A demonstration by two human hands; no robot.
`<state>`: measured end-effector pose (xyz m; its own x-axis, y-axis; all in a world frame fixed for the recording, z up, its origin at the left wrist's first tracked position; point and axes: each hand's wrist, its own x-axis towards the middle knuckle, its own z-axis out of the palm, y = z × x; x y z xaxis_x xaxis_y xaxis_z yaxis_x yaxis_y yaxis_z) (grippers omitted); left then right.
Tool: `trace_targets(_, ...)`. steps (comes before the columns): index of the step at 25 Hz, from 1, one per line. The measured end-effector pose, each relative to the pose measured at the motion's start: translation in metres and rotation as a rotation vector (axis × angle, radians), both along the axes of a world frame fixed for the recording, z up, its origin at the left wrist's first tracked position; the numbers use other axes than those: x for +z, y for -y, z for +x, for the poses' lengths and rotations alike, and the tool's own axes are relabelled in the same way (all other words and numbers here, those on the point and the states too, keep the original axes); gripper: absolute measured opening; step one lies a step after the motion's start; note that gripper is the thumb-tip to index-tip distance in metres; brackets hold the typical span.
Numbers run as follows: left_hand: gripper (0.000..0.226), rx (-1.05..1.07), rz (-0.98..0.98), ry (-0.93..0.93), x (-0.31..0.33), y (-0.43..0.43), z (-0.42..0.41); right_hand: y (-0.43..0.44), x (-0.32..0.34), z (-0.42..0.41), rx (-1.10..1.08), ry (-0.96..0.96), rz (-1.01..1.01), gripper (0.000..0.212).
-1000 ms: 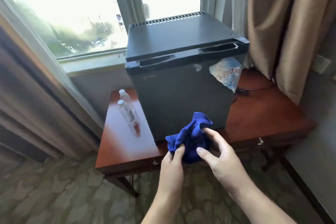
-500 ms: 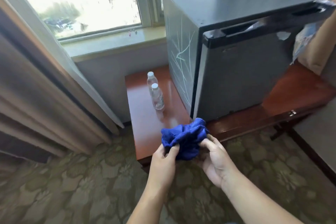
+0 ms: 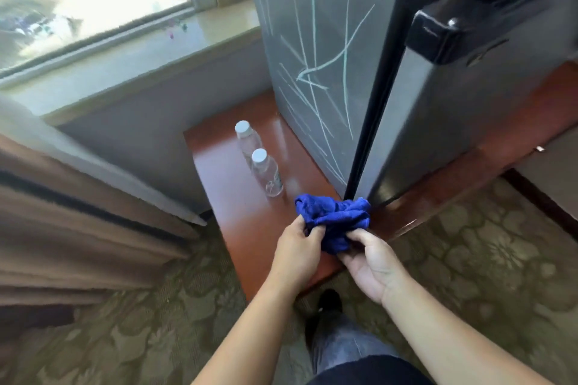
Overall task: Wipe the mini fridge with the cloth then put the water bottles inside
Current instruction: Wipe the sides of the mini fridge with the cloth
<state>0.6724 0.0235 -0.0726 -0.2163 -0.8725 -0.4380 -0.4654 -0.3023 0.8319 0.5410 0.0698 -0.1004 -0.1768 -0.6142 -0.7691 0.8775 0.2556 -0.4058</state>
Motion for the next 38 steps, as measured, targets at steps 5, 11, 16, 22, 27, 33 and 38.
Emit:
trace_targets(5,0.023,-0.224,0.065,0.113,-0.04,0.082,-0.022,0.054,-0.024,-0.001,-0.187,0.059,0.11,0.029)
trace_targets(11,0.025,-0.339,0.146,0.02,-0.061,0.13,-0.037,0.077,-0.032,0.017,-0.395,0.032,0.2,0.036)
trace_targets(16,0.047,-0.4,0.164,-0.169,-0.004,0.154,-0.03,0.086,0.044,0.048,-0.646,-0.14,0.122,0.024)
trace_targets(22,0.031,-0.474,0.165,-0.551,0.123,0.168,-0.018,0.095,0.181,0.068,-0.781,-0.51,-0.032,0.023)
trace_targets(27,0.051,-0.516,0.039,-0.76,0.199,0.181,-0.02,0.102,0.257,0.076,-0.849,-0.73,-0.192,0.016)
trace_targets(33,0.062,-0.502,-0.056,-0.821,0.221,0.18,-0.016,0.109,0.261,0.08,-0.91,-0.812,-0.231,0.025)
trace_targets(38,0.052,-0.537,-0.166,-0.758,0.235,0.207,-0.014,0.129,0.277,0.084,-0.918,-1.151,-0.068,0.017)
